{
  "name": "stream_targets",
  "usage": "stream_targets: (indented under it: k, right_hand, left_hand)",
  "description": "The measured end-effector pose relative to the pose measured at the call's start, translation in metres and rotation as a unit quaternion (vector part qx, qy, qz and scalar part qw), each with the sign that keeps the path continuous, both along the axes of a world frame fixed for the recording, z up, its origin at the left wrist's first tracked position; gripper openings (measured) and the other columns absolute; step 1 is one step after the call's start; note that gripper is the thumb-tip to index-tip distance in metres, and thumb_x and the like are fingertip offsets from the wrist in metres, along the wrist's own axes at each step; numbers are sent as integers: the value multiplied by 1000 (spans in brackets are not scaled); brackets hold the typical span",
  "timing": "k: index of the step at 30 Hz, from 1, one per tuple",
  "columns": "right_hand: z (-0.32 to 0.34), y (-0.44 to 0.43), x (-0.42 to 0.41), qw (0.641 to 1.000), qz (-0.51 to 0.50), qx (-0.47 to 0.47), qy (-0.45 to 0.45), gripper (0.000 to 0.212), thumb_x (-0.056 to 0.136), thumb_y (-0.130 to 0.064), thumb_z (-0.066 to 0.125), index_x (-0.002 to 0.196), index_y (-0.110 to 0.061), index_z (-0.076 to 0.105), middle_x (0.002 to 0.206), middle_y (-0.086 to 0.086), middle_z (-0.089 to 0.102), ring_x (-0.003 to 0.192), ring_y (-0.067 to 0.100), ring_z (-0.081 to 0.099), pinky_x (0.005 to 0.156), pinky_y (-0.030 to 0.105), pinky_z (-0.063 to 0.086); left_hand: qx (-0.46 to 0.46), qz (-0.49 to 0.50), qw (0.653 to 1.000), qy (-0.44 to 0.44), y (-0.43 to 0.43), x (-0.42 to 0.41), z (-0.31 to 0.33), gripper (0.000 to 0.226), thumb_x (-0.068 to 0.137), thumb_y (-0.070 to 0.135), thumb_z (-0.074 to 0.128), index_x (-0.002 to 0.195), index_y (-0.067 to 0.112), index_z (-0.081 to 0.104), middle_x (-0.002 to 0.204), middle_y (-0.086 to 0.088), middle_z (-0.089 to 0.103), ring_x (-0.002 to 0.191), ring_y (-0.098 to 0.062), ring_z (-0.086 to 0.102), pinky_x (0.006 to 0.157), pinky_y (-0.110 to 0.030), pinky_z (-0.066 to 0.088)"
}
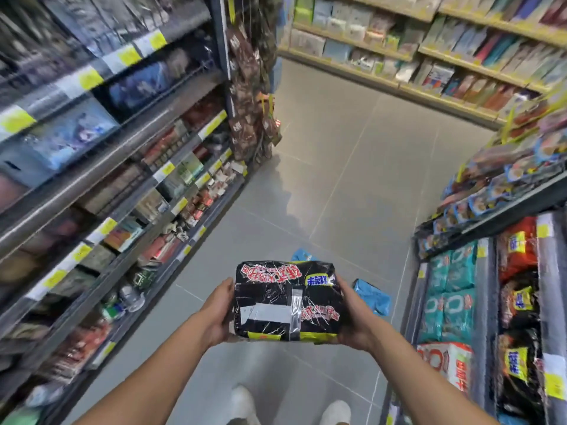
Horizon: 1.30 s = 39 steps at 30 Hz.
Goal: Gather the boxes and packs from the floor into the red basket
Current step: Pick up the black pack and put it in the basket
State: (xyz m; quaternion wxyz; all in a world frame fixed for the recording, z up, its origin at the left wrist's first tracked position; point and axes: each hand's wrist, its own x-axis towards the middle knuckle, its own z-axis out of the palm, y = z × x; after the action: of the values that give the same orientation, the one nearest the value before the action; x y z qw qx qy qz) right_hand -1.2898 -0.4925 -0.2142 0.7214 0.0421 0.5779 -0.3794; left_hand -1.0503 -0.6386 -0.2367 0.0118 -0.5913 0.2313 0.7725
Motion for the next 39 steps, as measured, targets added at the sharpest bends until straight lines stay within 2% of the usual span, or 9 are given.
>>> stream_targets:
  k: [2, 5, 7, 11, 14, 19, 26, 31, 39]
  right_hand:
    - [30, -17, 19, 999, 18, -28, 8, 74, 84, -87, 50, 132, -34, 70, 139, 4, 68, 127, 34, 65, 113, 69, 40]
    - [64, -44, 50, 996, 51, -64, 30, 69, 85, -83, 53, 131, -34, 71, 138, 1, 69, 128, 29, 65, 106, 63, 49]
    - [80, -64, 70, 993, 74, -81, 35, 65, 88, -76, 55, 132, -31, 71, 138, 2, 69, 131, 30, 62, 105, 63, 50]
    - [104, -106, 109, 987, 121, -97, 44, 54, 100, -61, 50, 137, -25, 68, 140, 5, 67, 130, 34, 62, 102, 65, 52]
    - [119, -137, 133, 982, 144, -108, 48, 46, 102, -50, 53, 133, -21, 70, 140, 9, 66, 128, 36, 63, 92, 61, 58]
    - [130, -190, 160, 960, 234, -142, 54, 37, 101, -30, 55, 130, -13, 71, 129, 13, 67, 109, 35, 65, 78, 52, 62]
    - [129, -259, 210, 894, 403, -184, 70, 26, 102, -41, 57, 109, -31, 80, 121, 5, 76, 110, 28, 70, 81, 50, 62]
    - [125, -274, 270, 837, 510, -189, 63, 27, 102, -45, 56, 109, -33, 79, 122, 0, 76, 114, 27, 70, 79, 48, 63]
    - [128, -223, 425, 694, 688, -212, 25, 25, 103, -41, 54, 110, -40, 78, 123, -4, 76, 108, 22, 75, 77, 45, 63]
  left_hand:
    - [-50, -12, 999, -9, -11, 32, 33, 49, 76, 60, 56, 102, 24, 77, 111, -6, 78, 103, -32, 74, 87, -53, 59]
    - [-133, -11, 990, -37, -24, 81, 66, 51, 70, 69, 53, 97, 31, 72, 96, 3, 79, 97, -22, 70, 78, -37, 57]
    - [-171, 14, 984, -46, -32, 109, 82, 54, 66, 74, 50, 93, 32, 72, 90, 5, 79, 98, -24, 69, 82, -40, 58]
    - [-178, 82, 980, -34, -43, 157, 103, 72, 70, 83, 47, 89, 16, 67, 86, -18, 73, 90, -26, 69, 83, -40, 51]
    - [-183, 154, 971, -25, -45, 186, 116, 58, 70, 83, 49, 83, 27, 61, 80, -10, 70, 61, -22, 59, 63, -31, 44]
    - [-181, 262, 947, -45, -42, 223, 123, 54, 87, 74, 43, 84, 25, 67, 84, -4, 78, 60, -19, 68, 67, -32, 51]
    - [-166, 421, 890, -61, -5, 260, 129, 54, 51, 79, 60, 78, 33, 72, 84, 1, 77, 59, -18, 69, 60, -35, 54]
    - [-136, 532, 831, -84, 49, 282, 130, 66, 53, 82, 58, 99, 37, 75, 104, 3, 79, 99, -22, 73, 69, -45, 60]
    - [-107, 704, 692, -117, 185, 337, 140, 58, 50, 76, 67, 92, 37, 77, 104, 4, 79, 107, -24, 71, 88, -55, 57]
